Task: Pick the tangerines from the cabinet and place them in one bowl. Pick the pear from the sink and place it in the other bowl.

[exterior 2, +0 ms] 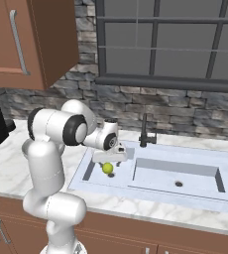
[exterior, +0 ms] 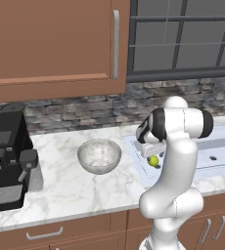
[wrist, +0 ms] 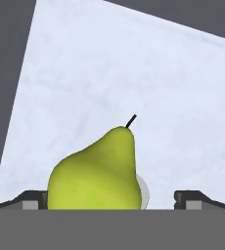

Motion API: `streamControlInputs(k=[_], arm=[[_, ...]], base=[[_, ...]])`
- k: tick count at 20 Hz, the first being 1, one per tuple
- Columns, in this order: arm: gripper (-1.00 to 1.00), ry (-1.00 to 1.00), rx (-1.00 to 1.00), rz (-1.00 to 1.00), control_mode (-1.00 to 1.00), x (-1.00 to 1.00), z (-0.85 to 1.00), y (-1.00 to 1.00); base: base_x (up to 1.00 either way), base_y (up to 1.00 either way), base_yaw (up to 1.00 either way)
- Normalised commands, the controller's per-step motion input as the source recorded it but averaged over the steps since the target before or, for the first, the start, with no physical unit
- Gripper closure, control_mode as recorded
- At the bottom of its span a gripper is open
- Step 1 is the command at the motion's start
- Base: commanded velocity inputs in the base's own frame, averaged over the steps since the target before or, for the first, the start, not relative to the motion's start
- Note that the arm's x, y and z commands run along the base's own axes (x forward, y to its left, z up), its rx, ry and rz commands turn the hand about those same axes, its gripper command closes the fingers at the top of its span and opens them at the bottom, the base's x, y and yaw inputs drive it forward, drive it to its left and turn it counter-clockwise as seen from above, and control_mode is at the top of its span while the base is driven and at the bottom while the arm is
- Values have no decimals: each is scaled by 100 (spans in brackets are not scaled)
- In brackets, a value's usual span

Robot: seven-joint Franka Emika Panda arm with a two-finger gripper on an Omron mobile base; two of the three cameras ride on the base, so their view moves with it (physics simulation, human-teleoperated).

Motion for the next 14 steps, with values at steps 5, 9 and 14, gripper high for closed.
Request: streamControlInputs(k=[5, 9, 14], arm=[[-100, 6, 0, 0, -100, 0, -15, 0], [-100, 5, 0, 0, -100, 0, -8, 0], [-100, 2, 0, 0, -100, -6, -1, -5]], base=[[0, 0, 0], [0, 0, 0], [0, 0, 0]])
